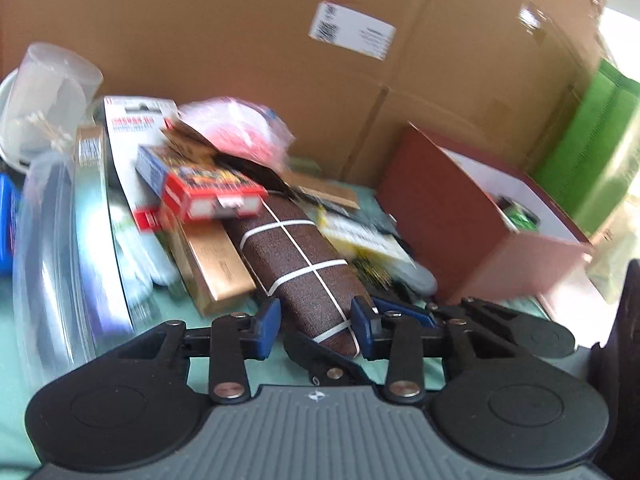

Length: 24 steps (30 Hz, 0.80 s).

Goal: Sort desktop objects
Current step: 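Grasp the brown checkered glasses case with both tools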

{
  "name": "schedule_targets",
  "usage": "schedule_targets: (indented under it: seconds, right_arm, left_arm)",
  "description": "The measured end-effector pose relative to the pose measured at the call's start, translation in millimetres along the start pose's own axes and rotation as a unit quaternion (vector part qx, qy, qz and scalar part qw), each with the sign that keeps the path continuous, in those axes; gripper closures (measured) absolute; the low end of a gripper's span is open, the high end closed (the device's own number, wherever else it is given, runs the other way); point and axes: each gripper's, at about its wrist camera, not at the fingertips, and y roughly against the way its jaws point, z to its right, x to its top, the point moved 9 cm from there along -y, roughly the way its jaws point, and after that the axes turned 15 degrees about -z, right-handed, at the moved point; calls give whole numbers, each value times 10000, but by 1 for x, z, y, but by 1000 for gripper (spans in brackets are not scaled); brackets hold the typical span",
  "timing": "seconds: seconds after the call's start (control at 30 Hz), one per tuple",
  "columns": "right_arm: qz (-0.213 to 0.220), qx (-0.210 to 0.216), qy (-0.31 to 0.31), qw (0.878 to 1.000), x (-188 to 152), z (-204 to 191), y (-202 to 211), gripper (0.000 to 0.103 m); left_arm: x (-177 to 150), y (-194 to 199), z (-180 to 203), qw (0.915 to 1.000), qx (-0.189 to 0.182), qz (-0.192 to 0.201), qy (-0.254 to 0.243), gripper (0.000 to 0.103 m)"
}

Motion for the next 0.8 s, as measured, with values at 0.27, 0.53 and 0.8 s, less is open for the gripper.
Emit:
schedule_targets:
  seconds: [0.27, 0.53, 0.8]
  right_arm:
    - [-250, 69, 60, 9996, -66, 1, 57, 44]
    - [-123, 195, 122, 9997, -72, -4, 75, 30]
    - [-278, 175, 52, 9994, -57, -3, 56, 31]
  left_arm:
    - [-62, 26, 38, 9973, -525, -443, -275, 63]
    - [-57, 19, 39, 9994, 44, -307, -144, 35]
    - [-43, 8, 36, 9991, -108, -397, 35, 37]
